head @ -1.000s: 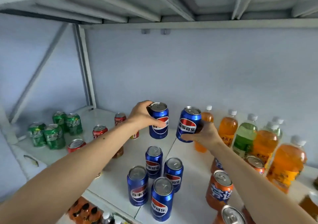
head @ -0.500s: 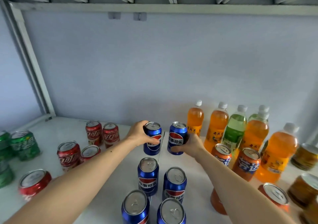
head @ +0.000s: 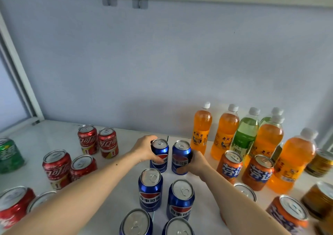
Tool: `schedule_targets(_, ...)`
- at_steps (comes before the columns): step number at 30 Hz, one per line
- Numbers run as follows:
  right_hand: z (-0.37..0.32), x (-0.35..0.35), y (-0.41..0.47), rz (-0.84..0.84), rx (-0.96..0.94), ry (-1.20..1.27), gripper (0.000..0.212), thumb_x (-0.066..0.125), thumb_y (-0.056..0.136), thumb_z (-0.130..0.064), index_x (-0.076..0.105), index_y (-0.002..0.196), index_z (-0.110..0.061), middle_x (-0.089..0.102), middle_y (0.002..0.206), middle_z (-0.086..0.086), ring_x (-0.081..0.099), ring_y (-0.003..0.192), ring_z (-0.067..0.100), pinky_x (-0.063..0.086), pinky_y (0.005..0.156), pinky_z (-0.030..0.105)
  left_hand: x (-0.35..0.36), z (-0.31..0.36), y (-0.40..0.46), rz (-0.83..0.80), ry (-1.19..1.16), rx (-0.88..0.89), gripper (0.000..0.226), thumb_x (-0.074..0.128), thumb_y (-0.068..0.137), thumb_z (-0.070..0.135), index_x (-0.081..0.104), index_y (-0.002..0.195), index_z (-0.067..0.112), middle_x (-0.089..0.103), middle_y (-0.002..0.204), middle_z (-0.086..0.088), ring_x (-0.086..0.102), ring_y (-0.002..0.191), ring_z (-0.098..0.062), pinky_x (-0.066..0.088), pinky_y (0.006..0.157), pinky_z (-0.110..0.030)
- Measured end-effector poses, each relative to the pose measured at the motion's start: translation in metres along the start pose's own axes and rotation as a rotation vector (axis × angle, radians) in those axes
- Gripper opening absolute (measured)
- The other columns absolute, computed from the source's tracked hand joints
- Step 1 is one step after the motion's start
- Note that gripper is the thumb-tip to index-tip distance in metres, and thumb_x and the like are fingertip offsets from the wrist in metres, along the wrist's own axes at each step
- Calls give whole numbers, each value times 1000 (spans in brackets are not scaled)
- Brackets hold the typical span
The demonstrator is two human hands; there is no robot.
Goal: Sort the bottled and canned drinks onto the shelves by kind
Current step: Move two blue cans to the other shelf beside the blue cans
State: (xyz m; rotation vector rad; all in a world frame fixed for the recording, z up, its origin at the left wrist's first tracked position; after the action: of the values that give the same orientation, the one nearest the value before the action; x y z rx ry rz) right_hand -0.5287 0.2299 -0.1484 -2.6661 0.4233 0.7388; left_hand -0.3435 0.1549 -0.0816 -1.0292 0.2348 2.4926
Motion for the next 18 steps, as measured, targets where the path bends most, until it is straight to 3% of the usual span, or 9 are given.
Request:
schedule_targets(3,2,1,0,-23,11,15,80,92,51,-1,58,123,-13,67,117,5,62,113,26,53,95,43,1,0,2,-40,26,10,68,96,44,20,64,104,23,69,102,6,64,96,-17,55,81,-33)
schedule_targets(8,6,2,-1,-31,45,20,80,88,55,4,55,126,-12,64,124,7,58,119,28,51,97,42,3,-1,2,-90,36,2,74,95,47,16,60,111,23,67,108,5,63,102,-18,54,84,-34)
schedule_targets(14,2,-6,-8,8,79,-27,82,90,53,2,53,125,-12,63,124,9,58,117,28,53,92,39,0,5,-2,-142,12,-17,99,93,55,14,42,139,20,52,137,-2,51,124,-22,48,99,-37)
schedule_targets(18,-8,-26,-18,66,77,-22,91,88,60,1,42,137,-13,60,130,9,55,121,29,53,92,40,-9,18,0,-170,-9,12,96,91,61,16,40,143,17,51,142,-4,49,127,-21,44,100,-33)
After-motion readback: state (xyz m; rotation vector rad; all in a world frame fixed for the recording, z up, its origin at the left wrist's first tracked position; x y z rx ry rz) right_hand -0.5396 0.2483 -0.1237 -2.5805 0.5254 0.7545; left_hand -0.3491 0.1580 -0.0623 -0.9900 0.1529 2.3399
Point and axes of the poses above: each hand's wrist, its own y-axis towards the middle knuckle, its own x-axis out of the palm, z = x × y, the point moved 10 cm from there along y, towards the middle knuckle
